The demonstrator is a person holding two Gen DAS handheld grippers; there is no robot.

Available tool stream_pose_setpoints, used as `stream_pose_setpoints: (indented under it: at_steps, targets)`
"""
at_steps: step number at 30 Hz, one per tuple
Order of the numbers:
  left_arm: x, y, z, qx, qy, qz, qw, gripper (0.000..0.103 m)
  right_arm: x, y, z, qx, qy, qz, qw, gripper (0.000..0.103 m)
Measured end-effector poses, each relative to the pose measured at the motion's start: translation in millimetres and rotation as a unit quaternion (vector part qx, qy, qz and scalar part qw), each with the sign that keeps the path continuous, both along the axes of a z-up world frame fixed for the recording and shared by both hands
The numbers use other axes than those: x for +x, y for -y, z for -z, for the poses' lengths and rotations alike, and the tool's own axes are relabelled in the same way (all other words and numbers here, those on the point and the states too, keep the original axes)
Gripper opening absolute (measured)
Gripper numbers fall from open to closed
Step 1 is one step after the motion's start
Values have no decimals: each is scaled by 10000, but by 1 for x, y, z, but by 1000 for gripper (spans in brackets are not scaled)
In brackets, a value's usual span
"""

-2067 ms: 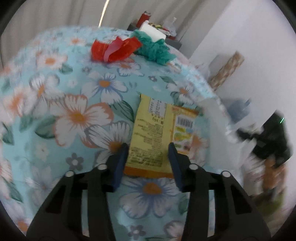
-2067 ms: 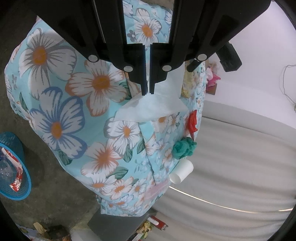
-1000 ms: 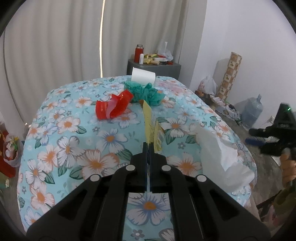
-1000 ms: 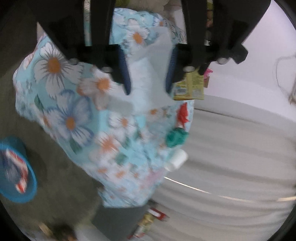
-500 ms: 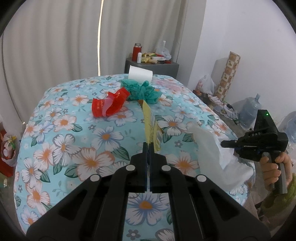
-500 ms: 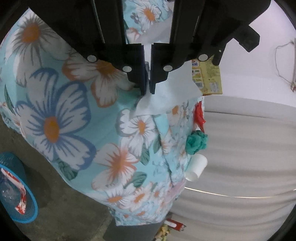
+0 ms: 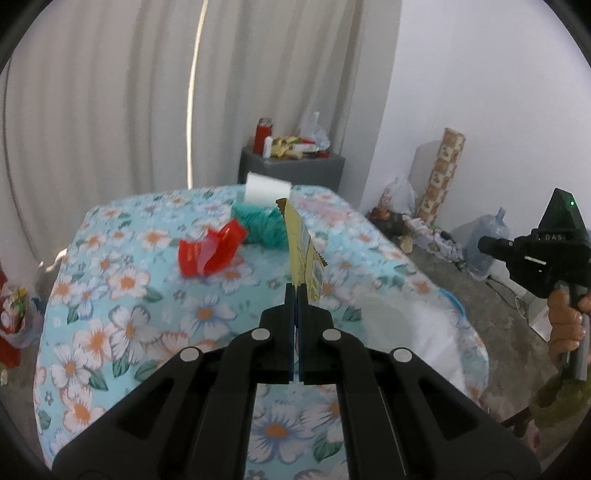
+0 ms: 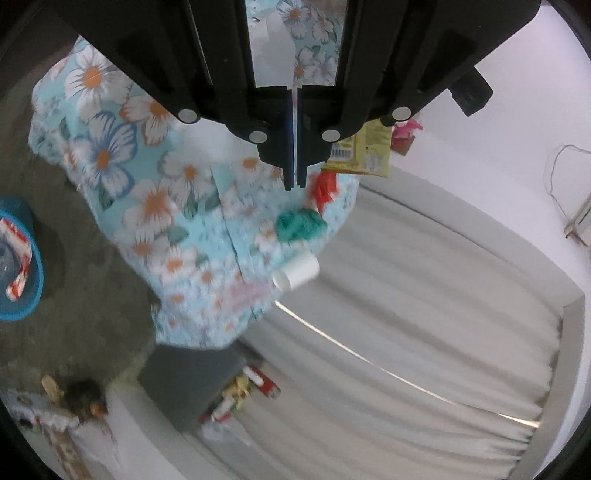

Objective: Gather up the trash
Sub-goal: 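Carry the packet in the left tool and tissue in the right tool to the wastebasket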

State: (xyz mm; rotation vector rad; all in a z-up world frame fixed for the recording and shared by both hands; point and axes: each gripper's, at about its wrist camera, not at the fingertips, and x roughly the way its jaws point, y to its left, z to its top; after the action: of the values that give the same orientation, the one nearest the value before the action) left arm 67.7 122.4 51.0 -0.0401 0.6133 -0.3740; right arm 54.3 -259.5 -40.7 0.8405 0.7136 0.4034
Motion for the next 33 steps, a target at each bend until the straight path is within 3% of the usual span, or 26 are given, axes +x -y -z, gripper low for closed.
stream_pose_setpoints:
  at_steps: [14,27,33]
  targets:
    - [20,74,-39,-183,469,975,9940,0,-38,62,-27,-89,399,872,9954,1]
    - [49,206,-61,9,671,2129,9748,0,-77,171,-34,-270,521,1929,9795,2]
    - [57,223,-63,54,673,2096,9754,0,-81,179,-13,15,386,1681,9850,2]
